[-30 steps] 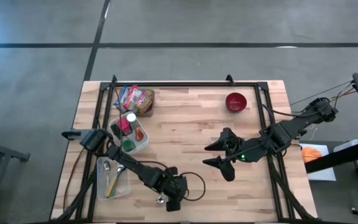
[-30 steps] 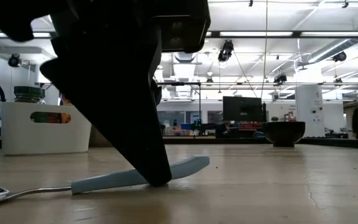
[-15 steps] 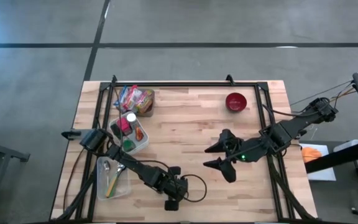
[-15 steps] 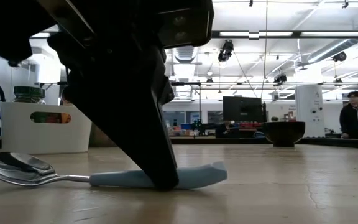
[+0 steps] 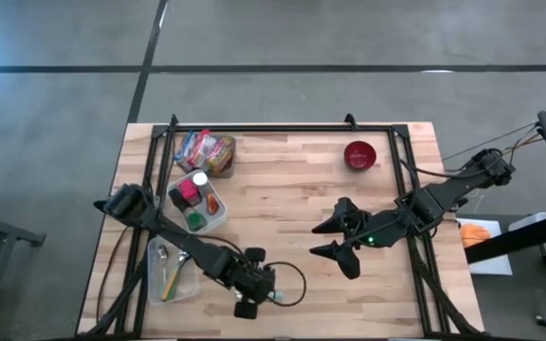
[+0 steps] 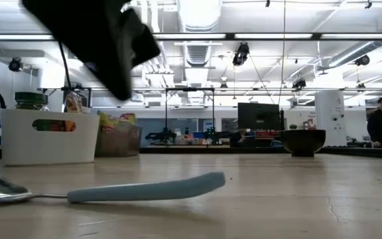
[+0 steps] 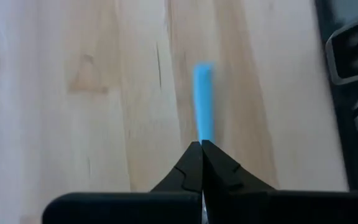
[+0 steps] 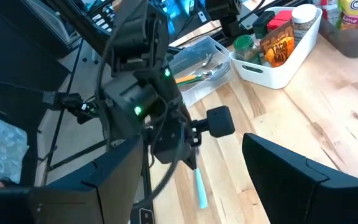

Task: Pick & Place Food Item
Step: Put the blue spoon into the transparent bin

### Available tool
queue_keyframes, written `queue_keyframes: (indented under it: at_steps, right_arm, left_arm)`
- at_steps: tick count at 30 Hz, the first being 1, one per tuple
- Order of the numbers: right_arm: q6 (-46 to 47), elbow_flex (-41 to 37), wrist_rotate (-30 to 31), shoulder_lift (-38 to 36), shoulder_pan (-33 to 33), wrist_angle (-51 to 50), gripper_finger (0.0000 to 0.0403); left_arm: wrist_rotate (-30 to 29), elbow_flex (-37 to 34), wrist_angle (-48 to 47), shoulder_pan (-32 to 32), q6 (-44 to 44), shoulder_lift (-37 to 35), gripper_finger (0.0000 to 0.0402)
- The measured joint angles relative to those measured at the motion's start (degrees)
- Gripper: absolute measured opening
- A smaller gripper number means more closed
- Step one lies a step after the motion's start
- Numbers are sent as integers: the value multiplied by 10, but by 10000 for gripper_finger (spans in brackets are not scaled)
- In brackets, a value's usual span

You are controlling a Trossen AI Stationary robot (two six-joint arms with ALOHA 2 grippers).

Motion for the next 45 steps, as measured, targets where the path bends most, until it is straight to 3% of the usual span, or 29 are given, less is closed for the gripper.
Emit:
queue_keyframes:
  at_steps: [7,16,21,45]
  right_arm:
    - [0,0,0,0,0,0,271]
    - [0,0,0,0,0,0,271]
    - [0,0,0,0,0,0,271]
    - [0,0,0,0,0,0,271]
  left_arm:
    - [7,-20,-11,-6,-23,-7,11]
    - [18,-56,-33,-43,59,-12,171]
    - [18,-69,-14,-51,65,-11,221]
    - [-26,-166,170,-54,46,-10,220]
